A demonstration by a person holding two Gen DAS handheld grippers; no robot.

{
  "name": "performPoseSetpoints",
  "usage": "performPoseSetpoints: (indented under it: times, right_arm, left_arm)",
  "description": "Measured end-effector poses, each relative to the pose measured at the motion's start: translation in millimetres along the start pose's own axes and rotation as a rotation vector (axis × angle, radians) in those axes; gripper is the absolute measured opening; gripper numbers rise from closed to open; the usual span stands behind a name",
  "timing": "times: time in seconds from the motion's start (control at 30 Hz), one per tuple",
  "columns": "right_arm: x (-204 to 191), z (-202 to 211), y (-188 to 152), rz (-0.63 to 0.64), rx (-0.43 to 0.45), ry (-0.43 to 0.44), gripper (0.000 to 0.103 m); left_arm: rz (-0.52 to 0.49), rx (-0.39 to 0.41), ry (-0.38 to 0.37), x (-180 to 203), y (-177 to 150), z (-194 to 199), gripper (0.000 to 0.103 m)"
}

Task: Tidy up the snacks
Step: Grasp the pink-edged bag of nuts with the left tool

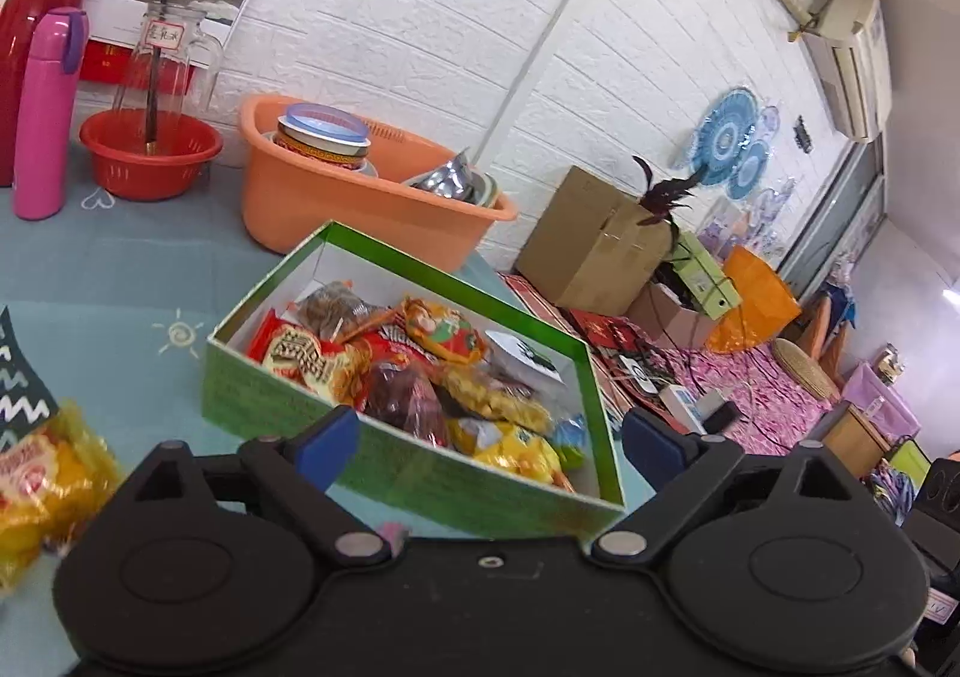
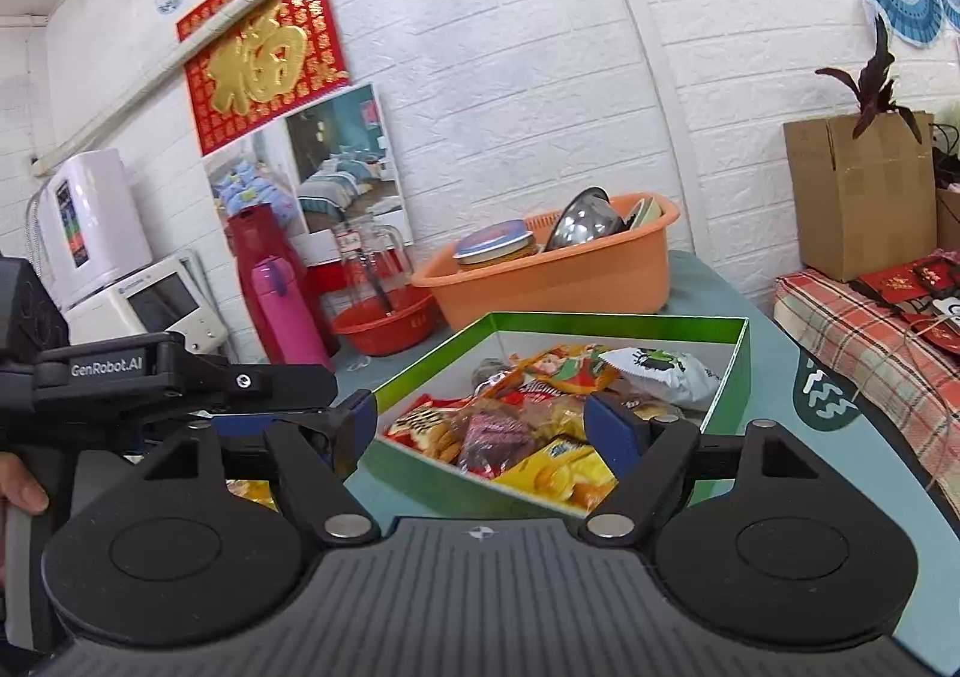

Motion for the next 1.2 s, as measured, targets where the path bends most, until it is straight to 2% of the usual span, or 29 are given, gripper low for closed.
performPoseSetpoints:
  times: [0.17,0.4,0.47,0.57,0.6,0.63,0.73,0.8,1.0,1.07,1.2]
  right_arm:
    - [-16,29,-18,0.017,-0.010,0.021,0.103]
    - [-9,38,-52,-0.024,-0.087,-0.014,0.103]
    - [-4,38,-61,-0.049,-0.119,-0.023,0.103]
    - [-1,37,-76,-0.073,-0.155,-0.021,0.103]
    - [0,37,-80,-0.081,-0.166,-0.021,0.103]
    - [0,36,-85,-0.088,-0.177,-0.021,0.103]
    - [0,34,-98,-0.107,-0.207,-0.014,0.103]
    - [0,34,-106,-0.116,-0.226,-0.001,0.103]
    - [-8,38,-129,-0.108,-0.290,0.026,0.103]
    - [-9,40,-131,-0.090,-0.284,0.023,0.103]
    - [-13,35,-130,-0.061,-0.287,0.022,0.103]
  left_arm:
    - [-0.039,-0.048,0.012,0,-25,0,0.103]
    - [-0.105,-0.097,0.076,-12,-49,-42,0.103]
    - [-0.092,-0.116,0.100,-21,-56,-51,0.103]
    - [-0.069,-0.175,0.078,-26,-70,-57,0.103]
    - [-0.082,-0.191,0.084,-27,-75,-58,0.097]
    - [-0.107,-0.197,0.089,-26,-79,-57,0.086]
    - [-0.158,-0.197,0.092,-17,-86,-47,0.082]
    - [-0.147,-0.221,0.048,-8,-96,-41,0.080]
    - [-0.030,-0.221,-0.021,9,-118,-12,0.091]
    - [0.024,-0.217,-0.054,12,-120,-4,0.103]
    - [0.065,-0.201,-0.051,8,-120,0,0.103]
Point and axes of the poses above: each gripper's, at about its wrist camera, not at the fingertips, and z roughly against the way its jaws point, x to its right, y to its top, the point moved 8 cm from there along -z, roughly the way its jaws point, and after that the axes turned 5 degrees about x, right-handed, at the moved point
